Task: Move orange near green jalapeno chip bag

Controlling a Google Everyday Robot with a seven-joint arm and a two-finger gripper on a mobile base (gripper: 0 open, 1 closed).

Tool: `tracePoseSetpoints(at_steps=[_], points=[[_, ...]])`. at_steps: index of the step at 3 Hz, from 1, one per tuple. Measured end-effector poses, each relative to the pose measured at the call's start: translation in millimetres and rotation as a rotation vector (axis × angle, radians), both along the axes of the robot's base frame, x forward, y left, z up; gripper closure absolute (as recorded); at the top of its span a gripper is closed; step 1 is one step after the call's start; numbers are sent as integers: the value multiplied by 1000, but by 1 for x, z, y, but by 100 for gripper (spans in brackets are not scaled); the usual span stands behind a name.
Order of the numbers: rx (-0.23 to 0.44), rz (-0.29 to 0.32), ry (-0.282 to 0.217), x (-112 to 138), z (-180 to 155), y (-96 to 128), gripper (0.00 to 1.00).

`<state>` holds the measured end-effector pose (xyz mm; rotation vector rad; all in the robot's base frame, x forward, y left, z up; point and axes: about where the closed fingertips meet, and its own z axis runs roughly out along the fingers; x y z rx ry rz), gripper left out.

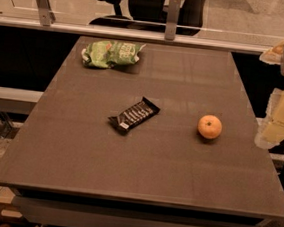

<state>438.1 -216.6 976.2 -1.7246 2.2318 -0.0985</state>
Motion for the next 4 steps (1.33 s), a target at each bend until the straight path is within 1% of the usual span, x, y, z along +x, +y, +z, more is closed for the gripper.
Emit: tracePoseSetpoints(at_steps=[1, 2, 3, 4], points=[[0, 0, 0, 0, 0, 0, 0], [36, 12, -23, 0, 4, 0, 0], [129, 33, -53, 1, 4, -3, 0], [276, 50, -99, 4, 2, -14, 0]])
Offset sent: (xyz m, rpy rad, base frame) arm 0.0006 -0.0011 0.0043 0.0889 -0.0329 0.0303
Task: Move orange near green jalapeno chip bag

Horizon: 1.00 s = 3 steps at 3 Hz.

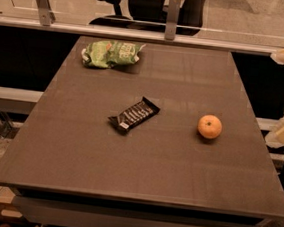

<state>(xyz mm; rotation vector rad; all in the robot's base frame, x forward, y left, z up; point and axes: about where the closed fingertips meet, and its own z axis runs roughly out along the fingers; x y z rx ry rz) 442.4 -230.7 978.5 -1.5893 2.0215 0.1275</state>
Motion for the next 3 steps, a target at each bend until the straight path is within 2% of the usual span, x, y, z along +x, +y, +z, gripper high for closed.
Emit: tracePoseSetpoints(at_steps=[1, 2, 3], points=[[126, 6, -28, 5, -13, -14, 0], [211, 5, -50, 15, -31, -25, 0], [266, 4, -58, 24, -51, -30, 0]])
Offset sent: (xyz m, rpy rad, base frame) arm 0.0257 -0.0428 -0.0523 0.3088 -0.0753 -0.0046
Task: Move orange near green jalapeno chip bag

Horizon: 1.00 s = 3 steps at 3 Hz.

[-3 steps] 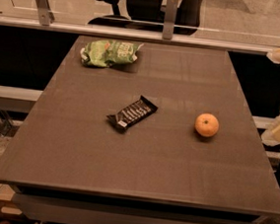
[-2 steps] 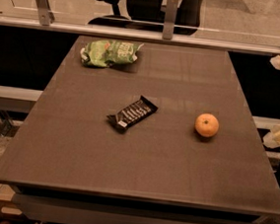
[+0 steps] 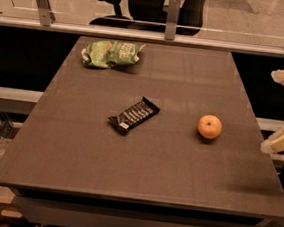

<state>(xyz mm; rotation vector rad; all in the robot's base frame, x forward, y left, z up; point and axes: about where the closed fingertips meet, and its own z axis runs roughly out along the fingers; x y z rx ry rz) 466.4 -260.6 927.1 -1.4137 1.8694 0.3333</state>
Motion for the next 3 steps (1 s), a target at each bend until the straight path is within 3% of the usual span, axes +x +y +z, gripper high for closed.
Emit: tracePoseSetpoints(at_steps=[3], points=[[137, 58, 25, 21, -61, 10, 0]])
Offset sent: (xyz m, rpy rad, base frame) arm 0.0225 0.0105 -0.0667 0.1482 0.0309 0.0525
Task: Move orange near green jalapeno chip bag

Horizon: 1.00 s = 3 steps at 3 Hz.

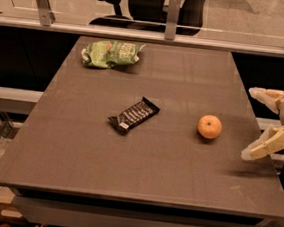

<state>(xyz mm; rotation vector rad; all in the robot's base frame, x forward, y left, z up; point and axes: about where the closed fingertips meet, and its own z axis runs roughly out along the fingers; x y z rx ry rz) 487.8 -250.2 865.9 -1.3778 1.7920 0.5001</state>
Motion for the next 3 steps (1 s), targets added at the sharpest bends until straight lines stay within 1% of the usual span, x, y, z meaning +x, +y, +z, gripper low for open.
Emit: tracePoseSetpoints(at_steps=[1, 2, 3], points=[[36, 68, 5, 2, -13, 16, 0], [53, 135, 20, 6, -23, 33, 0], [64, 184, 32, 5, -27, 46, 0]])
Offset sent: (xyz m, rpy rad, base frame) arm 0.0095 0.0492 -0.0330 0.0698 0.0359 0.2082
